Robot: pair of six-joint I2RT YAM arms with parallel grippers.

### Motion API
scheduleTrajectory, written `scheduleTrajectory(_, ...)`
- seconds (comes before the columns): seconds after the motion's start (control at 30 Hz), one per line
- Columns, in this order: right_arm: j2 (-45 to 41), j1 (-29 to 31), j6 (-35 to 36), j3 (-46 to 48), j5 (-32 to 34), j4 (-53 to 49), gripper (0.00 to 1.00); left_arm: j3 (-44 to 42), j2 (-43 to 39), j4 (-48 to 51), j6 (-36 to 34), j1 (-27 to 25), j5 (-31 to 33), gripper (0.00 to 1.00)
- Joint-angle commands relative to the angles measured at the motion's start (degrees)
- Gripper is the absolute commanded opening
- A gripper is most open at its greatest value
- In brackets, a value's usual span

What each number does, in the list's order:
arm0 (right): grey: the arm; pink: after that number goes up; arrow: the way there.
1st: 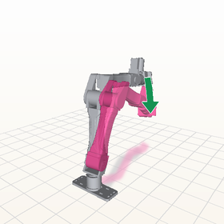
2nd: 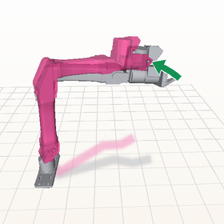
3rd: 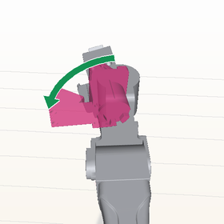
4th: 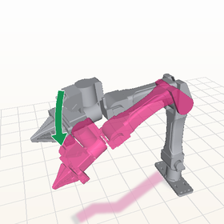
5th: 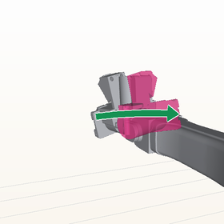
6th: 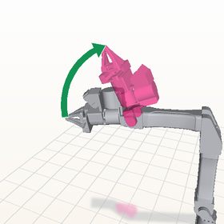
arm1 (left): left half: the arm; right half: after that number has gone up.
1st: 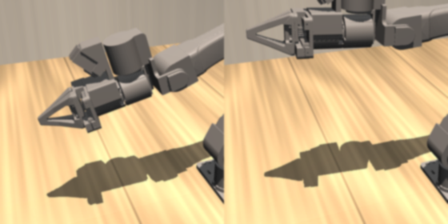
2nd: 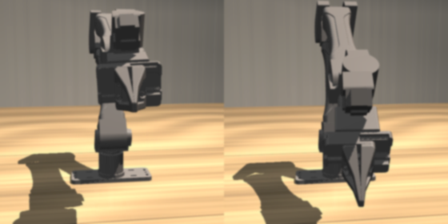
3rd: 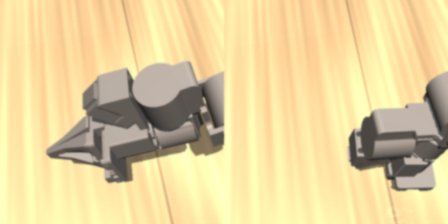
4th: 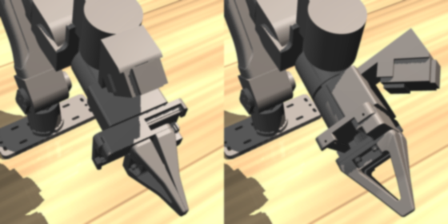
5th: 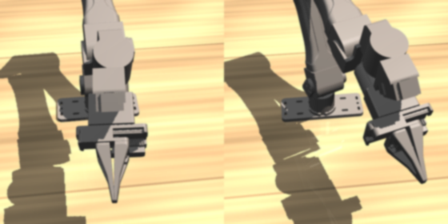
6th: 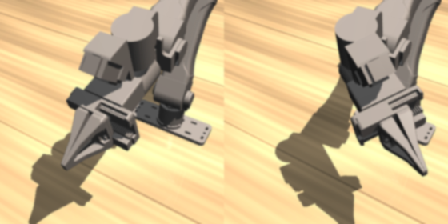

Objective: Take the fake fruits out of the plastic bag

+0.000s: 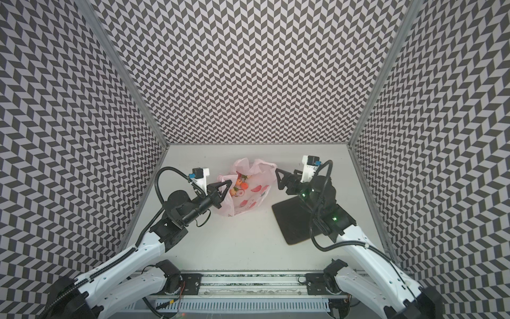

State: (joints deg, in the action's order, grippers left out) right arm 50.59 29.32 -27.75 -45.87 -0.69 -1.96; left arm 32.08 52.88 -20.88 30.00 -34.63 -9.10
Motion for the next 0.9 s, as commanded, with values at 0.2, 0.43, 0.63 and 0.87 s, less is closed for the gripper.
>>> scheduleTrajectory(0.2, -0.1, 0.9, 26.5, -15.9, -16.6, -11.4, 0.70, -0.7, -2.0, 1.2, 2.7, -0.3, 0.5, 0.00)
scheduleTrajectory(0.43, 10.8, 20.8, 33.2, -18.1, -15.5, -11.9, 0.48, -0.6, -3.3, 3.8, 2.1, -0.3, 2.0, 0.00)
scheduleTrajectory(0.63, 22.2, 26.2, 28.5, -17.0, -5.4, -7.4, 0.34, -1.8, -5.8, 6.8, 2.8, -0.4, 3.9, 0.00)
scheduleTrajectory(0.87, 30.3, 26.0, 16.8, -11.4, 9.6, 4.7, 0.23, -4.0, -8.9, 9.1, 5.3, -0.5, 6.0, 0.00)
